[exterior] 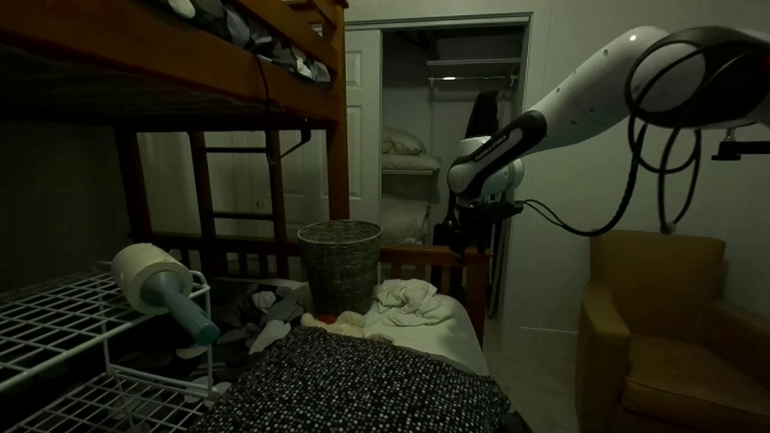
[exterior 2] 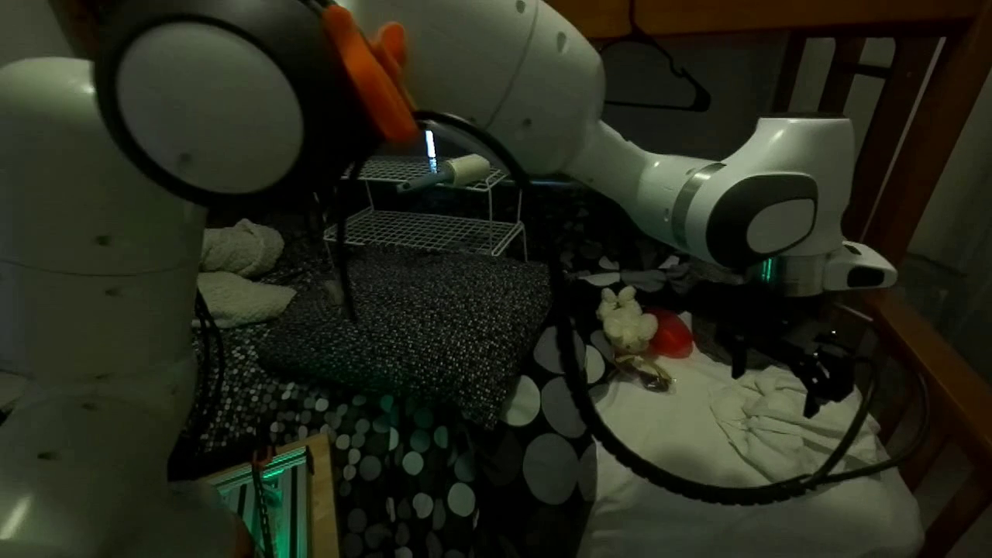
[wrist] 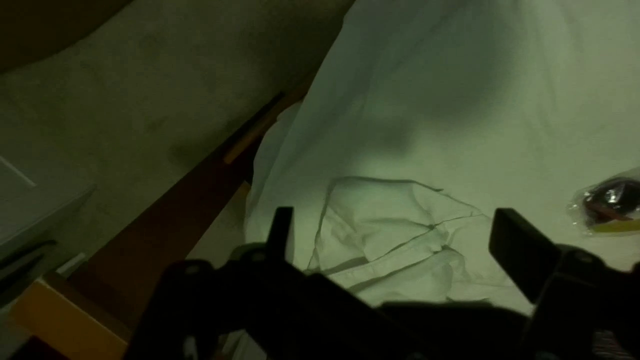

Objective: Put the white beddings into the basket

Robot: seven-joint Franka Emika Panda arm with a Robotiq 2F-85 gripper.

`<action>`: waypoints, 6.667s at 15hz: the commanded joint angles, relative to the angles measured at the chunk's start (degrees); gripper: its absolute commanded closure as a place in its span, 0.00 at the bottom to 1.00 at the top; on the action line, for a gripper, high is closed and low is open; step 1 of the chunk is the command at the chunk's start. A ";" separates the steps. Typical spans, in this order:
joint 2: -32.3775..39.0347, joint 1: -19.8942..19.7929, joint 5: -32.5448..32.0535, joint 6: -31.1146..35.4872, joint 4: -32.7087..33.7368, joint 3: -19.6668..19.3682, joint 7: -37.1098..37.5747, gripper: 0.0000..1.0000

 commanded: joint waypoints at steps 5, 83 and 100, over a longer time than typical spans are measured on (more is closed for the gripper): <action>13.78 -0.04 -5.66 -0.32 16.55 -0.85 0.37 0.00; 22.97 13.40 -15.06 42.77 74.89 -26.84 60.55 0.99; 34.85 14.96 4.34 58.41 73.30 -65.02 102.78 0.99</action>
